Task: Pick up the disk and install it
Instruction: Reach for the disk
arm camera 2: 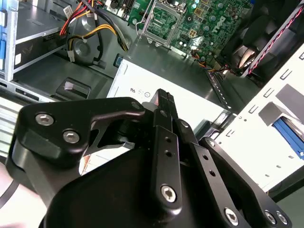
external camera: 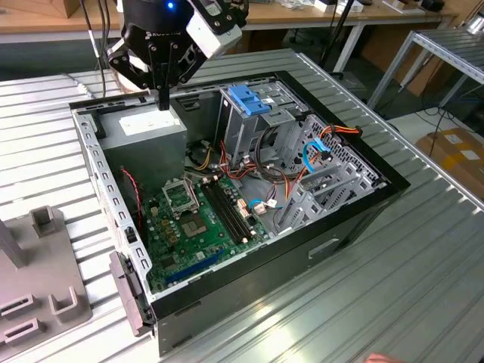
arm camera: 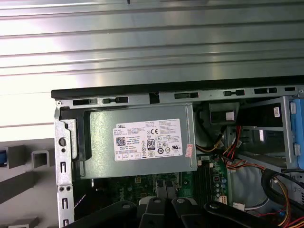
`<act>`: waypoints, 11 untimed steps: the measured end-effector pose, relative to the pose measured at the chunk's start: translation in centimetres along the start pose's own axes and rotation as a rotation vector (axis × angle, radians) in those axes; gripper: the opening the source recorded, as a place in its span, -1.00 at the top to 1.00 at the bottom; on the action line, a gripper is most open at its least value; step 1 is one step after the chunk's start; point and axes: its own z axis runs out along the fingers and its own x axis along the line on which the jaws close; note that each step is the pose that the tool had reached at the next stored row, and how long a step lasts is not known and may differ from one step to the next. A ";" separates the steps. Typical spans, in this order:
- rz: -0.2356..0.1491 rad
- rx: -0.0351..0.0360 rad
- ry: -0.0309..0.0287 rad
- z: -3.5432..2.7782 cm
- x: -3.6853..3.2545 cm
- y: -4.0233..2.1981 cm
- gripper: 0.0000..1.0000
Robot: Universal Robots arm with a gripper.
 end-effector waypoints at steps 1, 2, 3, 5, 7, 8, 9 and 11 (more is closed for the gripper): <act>0.000 0.0000 0.0000 0.00 0.00 0.00 0.79; 0.000 0.0000 0.0000 0.00 0.00 0.00 0.79; 0.000 0.0000 0.0000 0.00 0.00 0.00 0.79; 0.000 0.0000 0.0000 0.00 0.07 0.00 0.79; 0.000 -0.0001 -0.0001 0.00 0.26 -0.02 0.79; 0.000 0.0000 0.0000 -0.01 0.36 -0.03 0.79; 0.000 0.0000 0.0000 -0.01 0.50 -0.04 0.79; 0.000 0.0000 0.0000 -0.02 0.67 -0.05 0.79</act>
